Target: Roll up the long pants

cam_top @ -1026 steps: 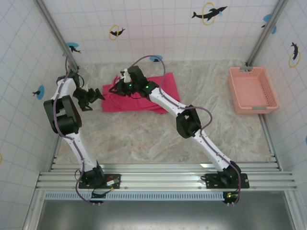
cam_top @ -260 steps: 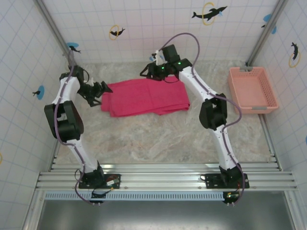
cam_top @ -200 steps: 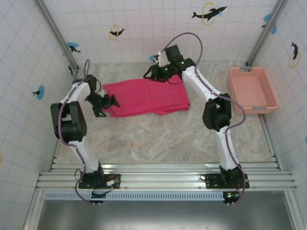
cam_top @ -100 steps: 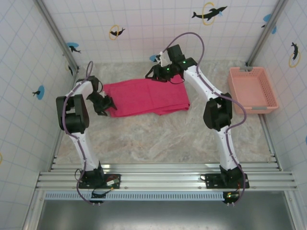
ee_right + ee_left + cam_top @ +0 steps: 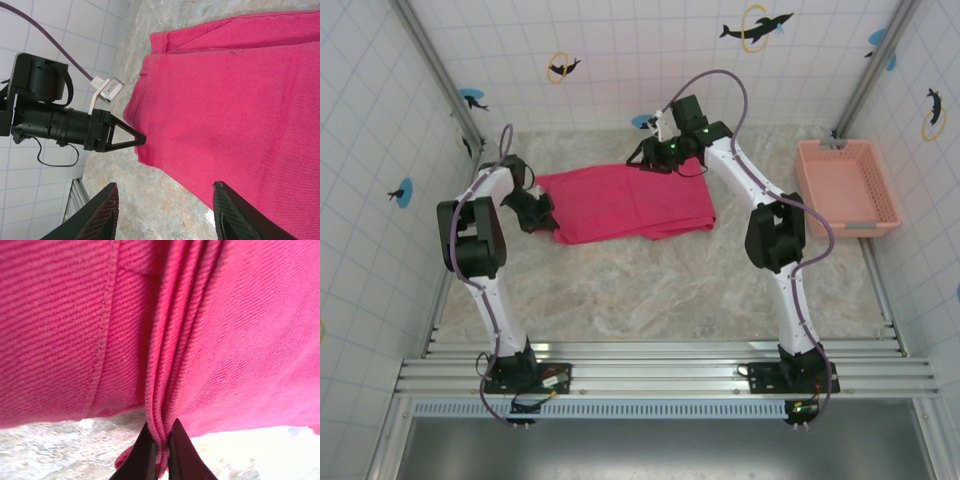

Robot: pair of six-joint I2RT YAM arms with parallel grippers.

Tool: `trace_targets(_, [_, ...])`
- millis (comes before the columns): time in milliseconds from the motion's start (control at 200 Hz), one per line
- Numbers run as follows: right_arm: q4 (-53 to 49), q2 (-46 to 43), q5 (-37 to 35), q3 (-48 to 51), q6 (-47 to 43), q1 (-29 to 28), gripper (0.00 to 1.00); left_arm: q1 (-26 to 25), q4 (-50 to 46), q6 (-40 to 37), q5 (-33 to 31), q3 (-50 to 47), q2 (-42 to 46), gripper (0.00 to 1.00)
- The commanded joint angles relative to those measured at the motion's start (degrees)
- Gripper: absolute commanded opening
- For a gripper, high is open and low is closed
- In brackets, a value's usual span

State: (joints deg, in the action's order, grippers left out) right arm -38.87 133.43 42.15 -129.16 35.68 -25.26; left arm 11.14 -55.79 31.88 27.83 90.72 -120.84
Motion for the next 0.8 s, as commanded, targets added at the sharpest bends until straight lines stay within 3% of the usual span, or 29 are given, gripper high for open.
trace_targets(0, [0.1, -1.4, 1.1, 0.7, -1.0, -0.2, 0.52, -0.3, -1.0, 0.4, 1.7, 1.3, 2.0, 0.00])
trace_targets(245, [0.0, -5.4, 0.8, 4.6, -2.2, 0.1, 0.52, -0.4, -3.0, 1.6, 0.4, 8.2, 3.5, 0.00])
trace_targets(420, [-0.1, -8.0, -0.3, 9.3, -3.1, 1.4, 0.52, -0.4, -5.2, 3.2, -0.5, 19.5, 3.5, 0.00])
trace_targets(611, [-1.0, -10.4, -2.9, 15.3, -4.1, 4.0, 0.52, -0.2, -10.4, 1.6, -1.3, 33.9, -1.9, 0.00])
trace_targets(791, [-5.3, -10.1, -6.2, 18.7, -6.7, 5.7, 0.52, -0.2, -11.4, 0.7, 0.3, 39.9, -6.4, 0.00])
